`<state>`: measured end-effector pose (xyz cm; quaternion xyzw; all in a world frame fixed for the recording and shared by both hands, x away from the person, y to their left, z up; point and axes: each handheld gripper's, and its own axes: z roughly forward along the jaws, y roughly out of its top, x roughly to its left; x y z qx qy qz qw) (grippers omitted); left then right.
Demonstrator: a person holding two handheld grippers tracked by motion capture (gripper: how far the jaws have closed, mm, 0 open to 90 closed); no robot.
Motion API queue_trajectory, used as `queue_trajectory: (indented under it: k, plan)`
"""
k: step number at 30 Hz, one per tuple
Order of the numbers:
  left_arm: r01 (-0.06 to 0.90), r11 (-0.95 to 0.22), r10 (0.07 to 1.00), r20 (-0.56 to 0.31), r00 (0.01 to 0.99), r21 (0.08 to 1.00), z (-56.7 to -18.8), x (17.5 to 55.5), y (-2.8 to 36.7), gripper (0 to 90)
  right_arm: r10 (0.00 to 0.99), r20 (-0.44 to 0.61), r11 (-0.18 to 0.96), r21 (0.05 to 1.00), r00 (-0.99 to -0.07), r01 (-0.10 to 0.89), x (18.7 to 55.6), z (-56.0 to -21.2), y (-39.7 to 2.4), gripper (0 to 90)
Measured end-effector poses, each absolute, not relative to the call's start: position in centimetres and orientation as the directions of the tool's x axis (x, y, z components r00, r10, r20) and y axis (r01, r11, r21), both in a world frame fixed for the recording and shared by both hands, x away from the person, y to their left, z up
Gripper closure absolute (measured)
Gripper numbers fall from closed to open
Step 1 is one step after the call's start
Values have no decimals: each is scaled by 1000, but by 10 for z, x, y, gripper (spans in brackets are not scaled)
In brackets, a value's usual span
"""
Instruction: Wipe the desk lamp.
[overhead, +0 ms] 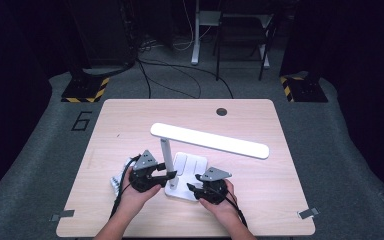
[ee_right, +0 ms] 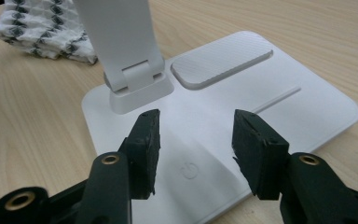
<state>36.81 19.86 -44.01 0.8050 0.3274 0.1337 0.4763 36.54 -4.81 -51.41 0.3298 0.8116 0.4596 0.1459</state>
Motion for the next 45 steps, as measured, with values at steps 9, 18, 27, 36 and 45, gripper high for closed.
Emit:
queue_trajectory:
  k: [9,18,27,36,45]
  plan:
    - [394,-326,661,-90,745,859,-440,376,200,676,707,72,322,853,-703,411,372,-515,-59,502]
    - [364,-379,623,-56,780,851,-436,392,200,758,752,71,293,854,-656,429,378,-515,-75,472]
    - [392,-277,702,-94,706,877,-433,411,213,607,789,107,278,817,-605,506,383,-523,-79,399]
    - [399,-293,684,-101,723,869,-433,414,219,670,756,94,333,796,-647,505,376,-525,-70,225]
    - [420,-257,686,-142,714,870,-437,421,219,690,728,79,382,778,-681,499,367,-525,-65,169]
